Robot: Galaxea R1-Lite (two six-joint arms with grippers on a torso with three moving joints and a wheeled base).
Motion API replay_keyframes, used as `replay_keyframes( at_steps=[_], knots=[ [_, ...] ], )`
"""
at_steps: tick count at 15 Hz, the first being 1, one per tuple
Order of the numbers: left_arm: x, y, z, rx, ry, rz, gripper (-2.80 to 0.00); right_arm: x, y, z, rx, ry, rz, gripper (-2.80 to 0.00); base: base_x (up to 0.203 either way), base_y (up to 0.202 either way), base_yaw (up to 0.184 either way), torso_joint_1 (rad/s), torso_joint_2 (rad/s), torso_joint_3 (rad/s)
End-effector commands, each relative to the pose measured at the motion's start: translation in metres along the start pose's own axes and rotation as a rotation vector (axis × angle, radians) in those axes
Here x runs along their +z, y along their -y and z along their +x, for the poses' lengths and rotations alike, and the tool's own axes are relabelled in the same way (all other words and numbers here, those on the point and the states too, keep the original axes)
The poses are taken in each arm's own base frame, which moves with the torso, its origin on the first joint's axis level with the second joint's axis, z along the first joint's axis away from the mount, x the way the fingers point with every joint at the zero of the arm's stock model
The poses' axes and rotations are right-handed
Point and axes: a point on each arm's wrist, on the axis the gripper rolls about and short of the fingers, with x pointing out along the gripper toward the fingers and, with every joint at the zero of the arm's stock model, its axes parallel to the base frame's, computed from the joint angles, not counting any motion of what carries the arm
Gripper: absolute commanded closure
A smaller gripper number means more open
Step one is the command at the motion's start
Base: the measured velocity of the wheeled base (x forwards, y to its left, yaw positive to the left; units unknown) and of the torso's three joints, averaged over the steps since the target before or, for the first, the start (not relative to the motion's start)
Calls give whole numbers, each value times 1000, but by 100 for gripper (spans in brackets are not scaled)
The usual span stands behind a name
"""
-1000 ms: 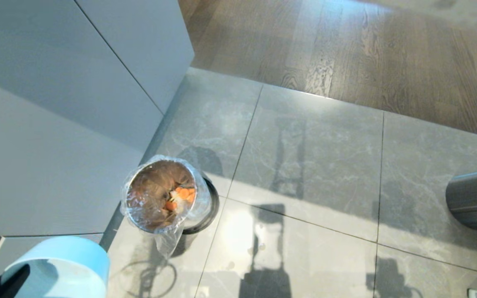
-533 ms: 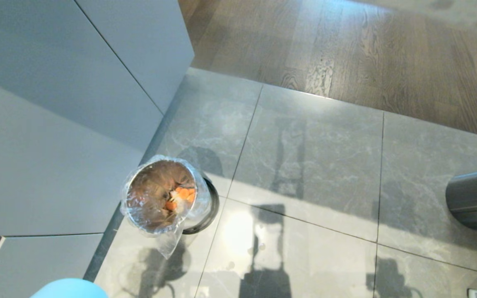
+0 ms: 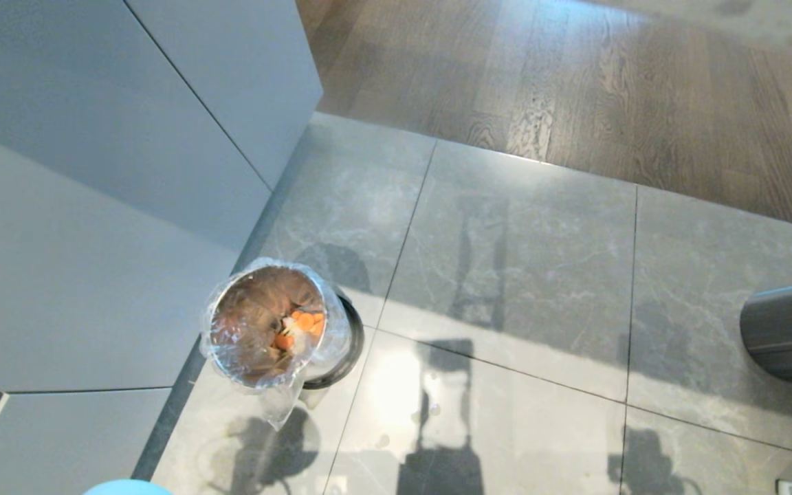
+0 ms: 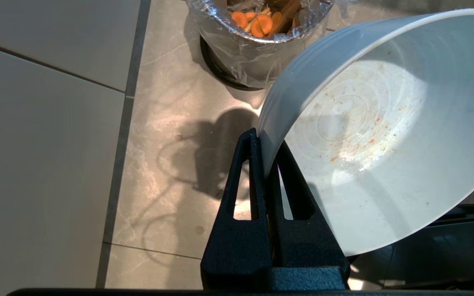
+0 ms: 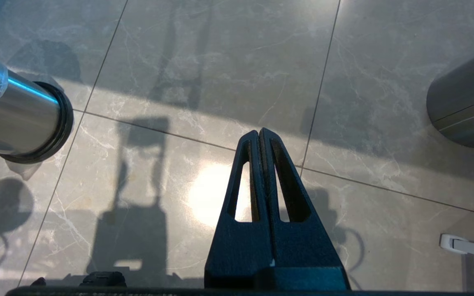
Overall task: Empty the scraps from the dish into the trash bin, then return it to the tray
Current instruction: Put the bowl back to the table
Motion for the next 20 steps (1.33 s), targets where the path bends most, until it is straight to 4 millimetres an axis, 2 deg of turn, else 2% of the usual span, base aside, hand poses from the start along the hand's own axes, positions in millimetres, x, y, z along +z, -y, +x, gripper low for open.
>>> replay_keyframes(
  at_steps=[1,20],
  knots=[
    [0,0,0,0,-4,1,0,0,0,0,0,1,0,0,0,0,0,0,0,0],
    [0,0,0,0,-4,1,0,0,0,0,0,1,0,0,0,0,0,0,0,0]
  ],
)
